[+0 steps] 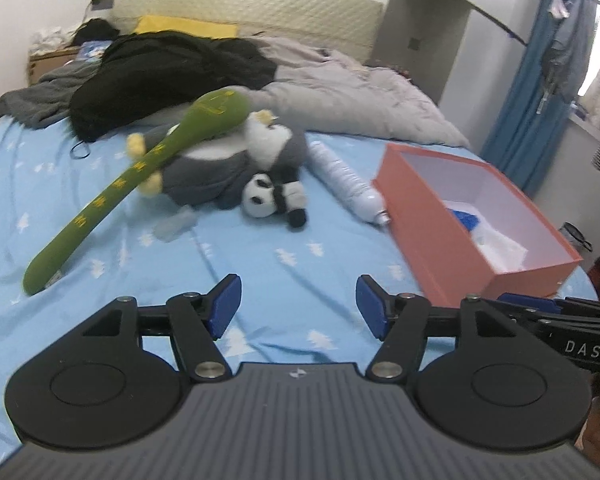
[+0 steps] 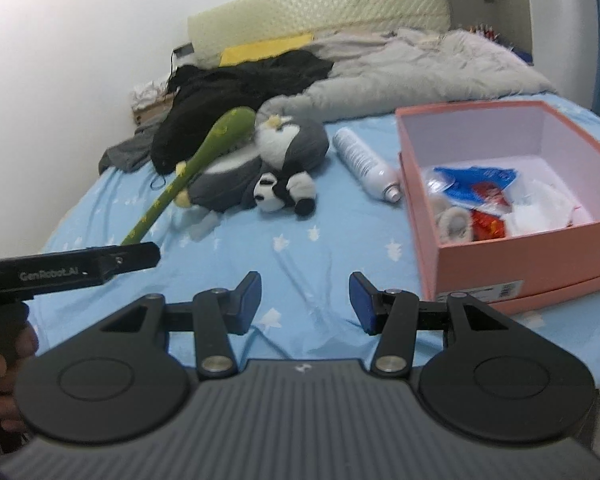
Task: Organize soft objects
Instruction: 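Move both open grippers back from the box toward the panda plush, then grasp the clear plastic piece with the left gripper while the right grasps the panda plush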
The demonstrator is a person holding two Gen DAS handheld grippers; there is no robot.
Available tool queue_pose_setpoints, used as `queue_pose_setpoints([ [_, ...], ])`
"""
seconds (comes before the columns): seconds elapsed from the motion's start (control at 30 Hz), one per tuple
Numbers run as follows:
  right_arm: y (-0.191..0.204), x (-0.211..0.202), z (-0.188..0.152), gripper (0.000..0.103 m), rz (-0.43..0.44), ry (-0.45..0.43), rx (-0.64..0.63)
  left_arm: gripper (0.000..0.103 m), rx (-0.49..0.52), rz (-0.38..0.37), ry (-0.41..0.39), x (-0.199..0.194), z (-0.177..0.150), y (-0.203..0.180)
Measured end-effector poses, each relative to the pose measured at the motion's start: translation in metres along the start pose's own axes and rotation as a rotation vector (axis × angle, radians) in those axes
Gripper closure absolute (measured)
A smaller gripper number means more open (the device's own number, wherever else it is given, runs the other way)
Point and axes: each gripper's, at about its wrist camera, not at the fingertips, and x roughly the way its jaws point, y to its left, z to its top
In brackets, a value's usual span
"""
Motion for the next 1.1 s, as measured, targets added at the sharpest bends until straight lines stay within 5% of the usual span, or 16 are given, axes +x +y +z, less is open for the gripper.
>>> queue_pose_setpoints([
  [0.27, 0.01, 0.048, 0.013, 0.051, 0.028, 0.062, -0.061, 0.034, -0.028, 0.056, 0.031, 0.048, -0.008, 0.031],
  [0.4, 0.01, 0.071, 0.022, 0.035, 0.013, 0.06, -0.065, 0.034, -0.014, 0.086, 0.04, 0.074, -0.005, 0.046],
  [1.1, 0.006, 0.239, 0.055, 0.035, -0.013, 0.181, -0.091, 0.034, 0.041, 0.113, 0.071, 0.221, 0.046, 0.118],
])
